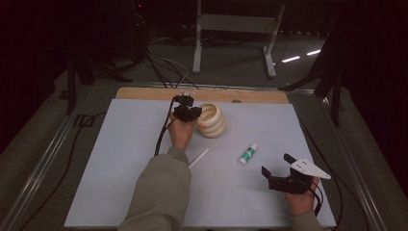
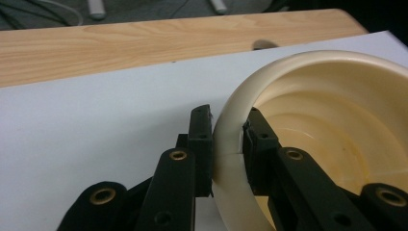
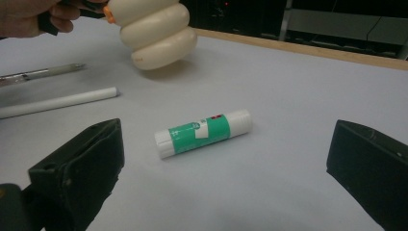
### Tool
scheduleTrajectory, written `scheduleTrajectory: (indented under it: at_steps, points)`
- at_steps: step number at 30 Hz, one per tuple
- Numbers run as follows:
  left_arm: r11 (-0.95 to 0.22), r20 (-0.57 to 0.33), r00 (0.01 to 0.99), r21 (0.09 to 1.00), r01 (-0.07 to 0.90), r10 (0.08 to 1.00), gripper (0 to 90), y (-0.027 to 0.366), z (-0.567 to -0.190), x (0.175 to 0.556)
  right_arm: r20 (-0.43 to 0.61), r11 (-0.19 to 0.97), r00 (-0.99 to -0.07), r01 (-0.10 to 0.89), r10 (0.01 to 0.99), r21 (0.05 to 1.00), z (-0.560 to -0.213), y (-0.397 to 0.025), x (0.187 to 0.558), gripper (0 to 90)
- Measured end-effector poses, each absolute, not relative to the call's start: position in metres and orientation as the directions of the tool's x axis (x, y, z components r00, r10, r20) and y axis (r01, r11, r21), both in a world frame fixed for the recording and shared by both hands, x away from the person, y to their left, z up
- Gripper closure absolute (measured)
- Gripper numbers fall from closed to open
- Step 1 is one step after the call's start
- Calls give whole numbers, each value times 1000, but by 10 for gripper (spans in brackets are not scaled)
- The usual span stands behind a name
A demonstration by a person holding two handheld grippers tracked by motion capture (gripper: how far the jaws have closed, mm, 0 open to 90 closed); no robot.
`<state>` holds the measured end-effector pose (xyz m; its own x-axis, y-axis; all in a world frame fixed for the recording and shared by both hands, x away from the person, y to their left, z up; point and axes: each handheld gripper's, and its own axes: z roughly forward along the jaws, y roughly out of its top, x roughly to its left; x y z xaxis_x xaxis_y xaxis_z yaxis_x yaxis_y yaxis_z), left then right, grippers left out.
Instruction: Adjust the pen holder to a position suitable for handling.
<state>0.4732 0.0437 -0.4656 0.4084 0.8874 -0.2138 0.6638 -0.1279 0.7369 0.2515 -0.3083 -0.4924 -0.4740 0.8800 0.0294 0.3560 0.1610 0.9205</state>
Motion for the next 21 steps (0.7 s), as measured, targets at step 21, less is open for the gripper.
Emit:
scheduleTrajectory:
  at_steps: [21]
  points:
    - [-265, -176, 578, 758, 596, 797, 774, 25, -451, 438, 26, 166, -473, 360, 880, 918, -492, -307, 251, 0]
